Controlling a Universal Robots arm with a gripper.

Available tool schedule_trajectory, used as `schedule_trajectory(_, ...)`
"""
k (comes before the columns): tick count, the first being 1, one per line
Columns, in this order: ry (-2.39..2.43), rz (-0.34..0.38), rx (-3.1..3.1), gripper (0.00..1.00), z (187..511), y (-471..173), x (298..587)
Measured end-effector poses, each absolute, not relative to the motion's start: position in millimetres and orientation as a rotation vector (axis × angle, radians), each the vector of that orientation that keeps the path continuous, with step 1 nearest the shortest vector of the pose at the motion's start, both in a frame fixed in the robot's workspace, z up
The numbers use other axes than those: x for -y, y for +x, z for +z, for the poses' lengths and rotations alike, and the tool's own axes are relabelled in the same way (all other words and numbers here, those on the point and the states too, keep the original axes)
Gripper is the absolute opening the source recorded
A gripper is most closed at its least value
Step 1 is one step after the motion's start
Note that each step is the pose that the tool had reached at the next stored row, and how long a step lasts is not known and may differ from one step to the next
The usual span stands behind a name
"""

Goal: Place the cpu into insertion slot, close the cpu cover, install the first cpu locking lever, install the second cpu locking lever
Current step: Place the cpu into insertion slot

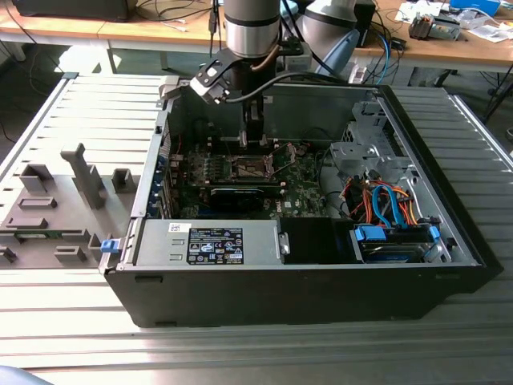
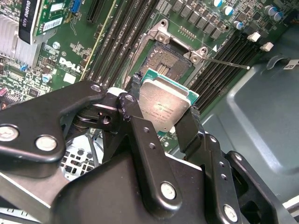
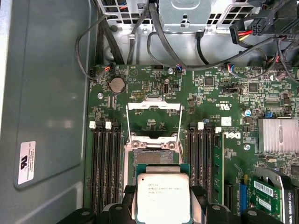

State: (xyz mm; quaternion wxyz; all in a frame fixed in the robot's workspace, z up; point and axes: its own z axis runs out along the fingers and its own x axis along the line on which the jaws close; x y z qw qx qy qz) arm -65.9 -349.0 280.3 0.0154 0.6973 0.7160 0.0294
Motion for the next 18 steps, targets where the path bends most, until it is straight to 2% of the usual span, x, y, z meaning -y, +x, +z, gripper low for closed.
schedule_trajectory(18,2.131,0.093,-2.265,0.54,275.1,-66.1,346.8)
